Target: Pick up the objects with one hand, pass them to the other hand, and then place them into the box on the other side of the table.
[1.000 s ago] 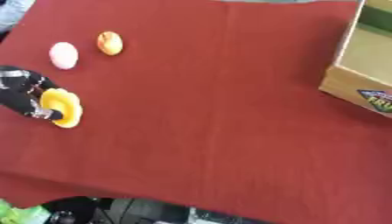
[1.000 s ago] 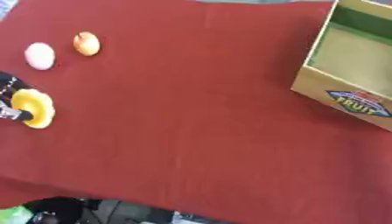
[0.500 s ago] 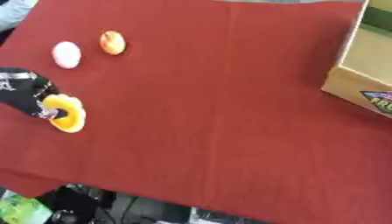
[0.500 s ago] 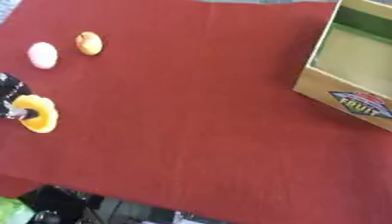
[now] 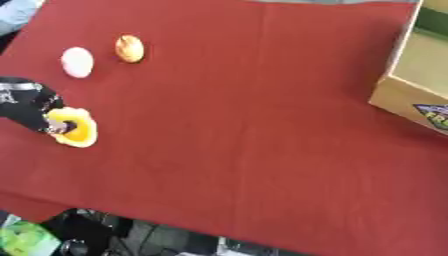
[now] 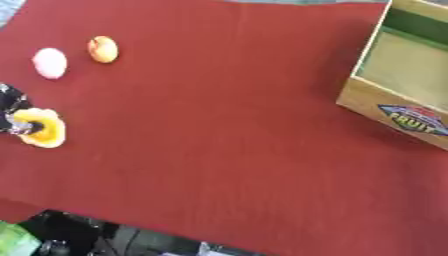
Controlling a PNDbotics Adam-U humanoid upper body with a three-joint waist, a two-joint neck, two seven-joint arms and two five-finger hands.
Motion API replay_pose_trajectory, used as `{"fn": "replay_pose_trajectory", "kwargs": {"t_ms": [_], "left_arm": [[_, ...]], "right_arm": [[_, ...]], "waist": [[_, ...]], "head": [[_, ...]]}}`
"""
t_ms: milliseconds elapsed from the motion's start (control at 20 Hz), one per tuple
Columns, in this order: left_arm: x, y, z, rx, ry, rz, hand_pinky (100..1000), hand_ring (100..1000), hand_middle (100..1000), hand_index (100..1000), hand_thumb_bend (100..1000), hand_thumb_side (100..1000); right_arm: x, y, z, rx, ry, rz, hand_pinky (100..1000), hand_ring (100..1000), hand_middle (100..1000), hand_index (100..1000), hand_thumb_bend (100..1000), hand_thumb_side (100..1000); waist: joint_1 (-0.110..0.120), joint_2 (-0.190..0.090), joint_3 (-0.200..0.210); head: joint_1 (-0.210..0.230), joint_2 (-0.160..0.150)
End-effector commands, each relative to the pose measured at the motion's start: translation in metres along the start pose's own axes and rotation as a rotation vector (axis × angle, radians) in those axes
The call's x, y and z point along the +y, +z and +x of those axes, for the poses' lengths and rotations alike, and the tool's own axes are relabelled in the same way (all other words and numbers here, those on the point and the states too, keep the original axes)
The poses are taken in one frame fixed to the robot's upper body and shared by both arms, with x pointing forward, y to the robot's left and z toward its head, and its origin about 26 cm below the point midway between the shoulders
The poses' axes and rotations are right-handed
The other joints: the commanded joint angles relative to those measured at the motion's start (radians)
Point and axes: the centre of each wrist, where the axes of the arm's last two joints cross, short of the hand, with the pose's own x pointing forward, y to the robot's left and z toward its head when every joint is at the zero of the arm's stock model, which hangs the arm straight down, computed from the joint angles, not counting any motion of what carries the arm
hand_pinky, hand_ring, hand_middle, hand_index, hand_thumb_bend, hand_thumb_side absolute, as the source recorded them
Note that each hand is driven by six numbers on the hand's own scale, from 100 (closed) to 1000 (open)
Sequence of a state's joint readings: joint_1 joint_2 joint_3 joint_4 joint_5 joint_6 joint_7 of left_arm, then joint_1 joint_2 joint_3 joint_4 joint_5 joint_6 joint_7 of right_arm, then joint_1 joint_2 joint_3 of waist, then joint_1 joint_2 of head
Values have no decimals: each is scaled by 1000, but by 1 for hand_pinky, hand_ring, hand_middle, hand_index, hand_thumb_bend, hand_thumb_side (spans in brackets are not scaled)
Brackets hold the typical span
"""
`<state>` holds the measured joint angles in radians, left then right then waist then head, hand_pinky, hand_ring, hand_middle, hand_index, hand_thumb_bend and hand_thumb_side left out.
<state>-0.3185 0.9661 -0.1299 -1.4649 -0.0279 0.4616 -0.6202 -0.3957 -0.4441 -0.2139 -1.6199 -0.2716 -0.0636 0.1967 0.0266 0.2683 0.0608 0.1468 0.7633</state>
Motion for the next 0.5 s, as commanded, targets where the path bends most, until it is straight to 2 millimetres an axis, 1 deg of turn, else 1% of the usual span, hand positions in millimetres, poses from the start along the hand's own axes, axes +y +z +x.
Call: {"fn": "replay_pose_trajectory", "kwargs": {"t_ms": [50, 300, 500], "left_arm": [[12, 16, 8, -37, 0, 77, 618, 485, 391, 422, 296, 100], [15, 30, 19, -129, 21, 202, 610, 463, 371, 418, 296, 100], [11, 40, 34, -214, 16, 330, 609, 441, 344, 404, 279, 100]], "right_arm": [[-7, -4, 10, -27, 24, 2, 971, 1000, 732, 833, 100, 642], [-7, -5, 12, -36, 21, 2, 971, 1000, 733, 833, 100, 635], [-4, -10, 19, -68, 14, 20, 969, 1000, 734, 834, 100, 616]], "waist": [[-2, -8, 2], [-4, -12, 8], [-8, -16, 10]], "head": [[-1, 7], [-8, 5], [-22, 0]]}}
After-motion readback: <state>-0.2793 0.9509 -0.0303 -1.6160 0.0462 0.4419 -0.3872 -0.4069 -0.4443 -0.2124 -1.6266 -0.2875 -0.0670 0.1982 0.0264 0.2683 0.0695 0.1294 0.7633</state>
